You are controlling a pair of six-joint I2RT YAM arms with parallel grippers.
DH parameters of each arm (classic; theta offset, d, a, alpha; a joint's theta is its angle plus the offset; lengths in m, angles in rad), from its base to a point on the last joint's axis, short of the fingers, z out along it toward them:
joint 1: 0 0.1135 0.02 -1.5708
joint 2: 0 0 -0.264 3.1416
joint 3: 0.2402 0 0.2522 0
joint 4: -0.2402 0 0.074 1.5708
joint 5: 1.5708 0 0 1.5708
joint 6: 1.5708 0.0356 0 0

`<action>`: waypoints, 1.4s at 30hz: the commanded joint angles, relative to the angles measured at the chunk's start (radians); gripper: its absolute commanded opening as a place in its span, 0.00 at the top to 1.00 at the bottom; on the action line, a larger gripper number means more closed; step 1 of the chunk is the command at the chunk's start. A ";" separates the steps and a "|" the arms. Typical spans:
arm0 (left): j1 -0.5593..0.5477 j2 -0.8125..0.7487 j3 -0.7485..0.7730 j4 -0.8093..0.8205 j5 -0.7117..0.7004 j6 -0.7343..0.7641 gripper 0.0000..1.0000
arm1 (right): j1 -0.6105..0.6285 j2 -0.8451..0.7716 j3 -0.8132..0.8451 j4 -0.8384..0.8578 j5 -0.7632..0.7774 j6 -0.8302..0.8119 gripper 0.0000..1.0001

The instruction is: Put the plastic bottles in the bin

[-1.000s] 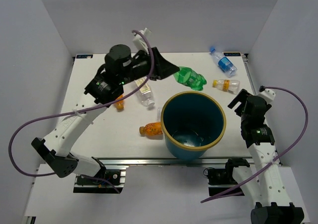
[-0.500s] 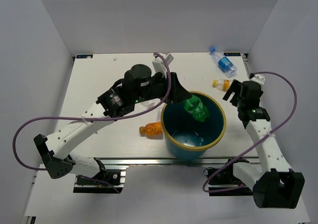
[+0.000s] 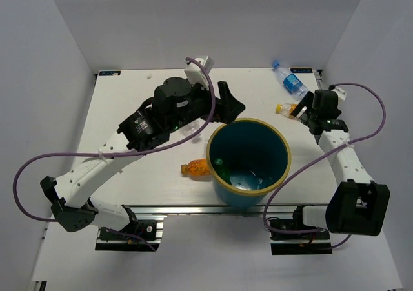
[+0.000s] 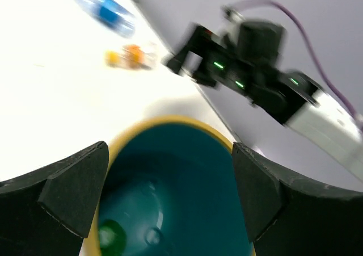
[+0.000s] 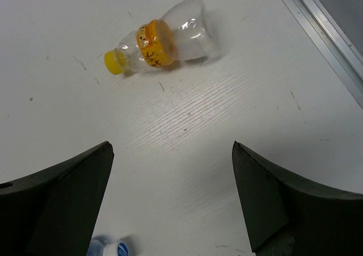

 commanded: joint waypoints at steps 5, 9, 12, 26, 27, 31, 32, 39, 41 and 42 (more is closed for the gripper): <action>0.080 -0.062 -0.003 -0.100 -0.430 -0.004 0.02 | -0.059 0.174 0.117 0.003 0.010 0.170 0.11; 0.351 -0.113 -0.113 -0.081 -0.348 -0.052 0.02 | -0.069 0.285 0.182 0.001 -0.008 0.216 0.11; 0.505 -0.097 -0.193 -0.081 -0.249 -0.082 0.02 | -0.069 0.358 0.225 0.006 0.021 0.262 0.11; 0.751 -0.062 -0.400 -0.081 -0.185 -0.118 0.02 | -0.079 0.601 0.335 0.107 0.064 0.511 0.11; 0.749 -0.073 -0.402 -0.083 -0.205 -0.116 0.02 | -0.081 0.628 0.359 0.104 0.067 0.520 0.11; 0.751 -0.099 -0.423 -0.071 -0.207 -0.119 0.02 | -0.081 0.677 0.380 0.100 0.104 0.590 0.11; 0.751 -0.105 -0.423 -0.072 -0.202 -0.119 0.02 | -0.081 0.684 0.377 0.107 0.111 0.619 0.11; 0.749 -0.159 -0.440 -0.083 -0.219 -0.125 0.02 | -0.088 0.754 0.419 0.104 0.150 0.678 0.11; 0.749 -0.171 -0.442 -0.094 -0.225 -0.128 0.02 | -0.096 0.767 0.420 0.113 0.156 0.684 0.11; 0.751 -0.172 -0.443 -0.098 -0.233 -0.128 0.02 | -0.099 0.774 0.423 0.121 0.148 0.686 0.11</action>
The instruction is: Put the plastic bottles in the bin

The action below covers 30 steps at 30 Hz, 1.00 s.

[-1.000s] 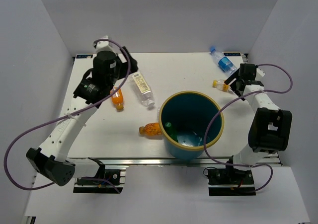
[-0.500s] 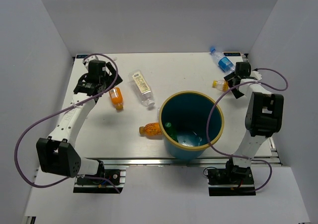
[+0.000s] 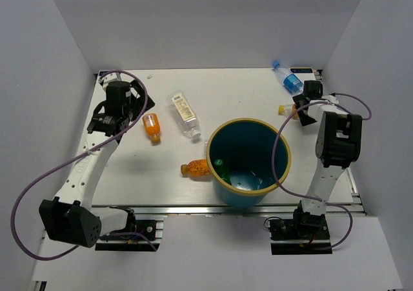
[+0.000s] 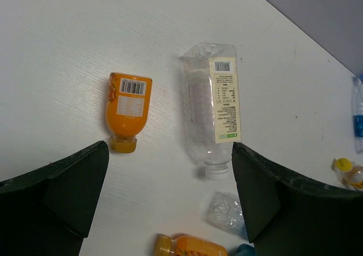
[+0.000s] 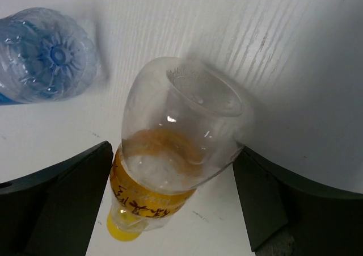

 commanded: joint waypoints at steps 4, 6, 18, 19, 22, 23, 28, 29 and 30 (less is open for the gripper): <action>0.005 -0.045 -0.015 -0.060 -0.034 -0.017 0.02 | -0.033 0.049 0.062 0.009 0.045 0.041 0.11; 0.005 -0.049 -0.021 -0.078 -0.036 -0.017 0.02 | -0.037 0.048 0.050 0.008 0.055 0.040 0.14; 0.005 -0.109 -0.084 -0.157 -0.048 -0.019 0.02 | -0.087 -0.231 -0.235 0.162 0.039 -0.138 0.71; 0.005 -0.124 -0.092 -0.161 -0.040 -0.019 0.02 | -0.088 -0.266 -0.284 0.175 0.016 -0.172 0.71; 0.003 -0.152 -0.116 -0.177 -0.013 -0.014 0.02 | -0.087 -0.435 -0.378 0.297 -0.111 -0.323 0.70; 0.005 -0.160 -0.124 -0.180 -0.005 -0.008 0.02 | -0.085 -0.534 -0.400 0.325 -0.195 -0.401 0.70; 0.003 -0.215 -0.203 -0.160 0.095 0.016 0.02 | -0.074 -0.829 -0.460 0.437 -0.457 -0.613 0.71; 0.005 -0.232 -0.216 -0.149 0.128 0.019 0.02 | -0.068 -0.916 -0.448 0.442 -0.495 -0.643 0.71; 0.003 -0.239 -0.228 -0.143 0.141 0.019 0.02 | -0.064 -0.955 -0.441 0.449 -0.518 -0.685 0.70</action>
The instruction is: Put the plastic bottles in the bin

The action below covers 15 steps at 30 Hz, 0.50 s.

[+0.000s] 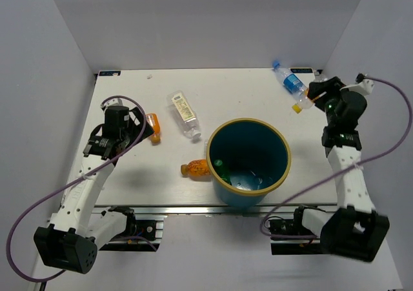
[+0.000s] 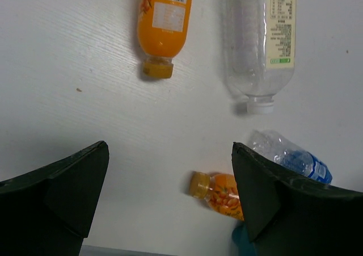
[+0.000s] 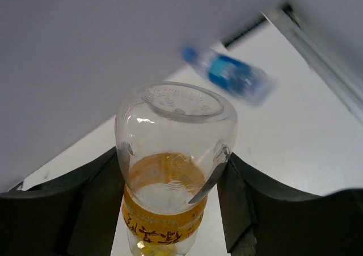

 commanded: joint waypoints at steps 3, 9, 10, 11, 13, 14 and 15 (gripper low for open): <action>0.002 -0.064 -0.073 0.041 0.143 0.017 0.02 | 0.038 -0.257 0.043 0.195 -0.324 -0.230 0.67; -0.019 -0.073 -0.168 0.130 0.288 -0.006 0.02 | 0.188 -0.344 0.103 0.177 -0.730 -0.260 0.65; -0.032 -0.070 -0.176 0.144 0.292 -0.011 0.02 | 0.288 -0.351 0.107 0.145 -0.752 -0.327 0.64; -0.047 -0.065 -0.187 0.164 0.291 -0.023 0.02 | 0.336 -0.356 0.113 0.105 -0.741 -0.358 0.63; -0.128 -0.044 -0.194 0.187 0.247 -0.046 0.02 | 0.463 -0.362 0.106 0.010 -0.729 -0.408 0.56; -0.162 -0.032 -0.197 0.215 0.226 -0.074 0.02 | 0.496 -0.370 0.095 -0.013 -0.743 -0.445 0.52; -0.240 -0.013 -0.193 0.221 0.208 -0.081 0.02 | 0.524 -0.371 0.084 -0.053 -0.759 -0.462 0.46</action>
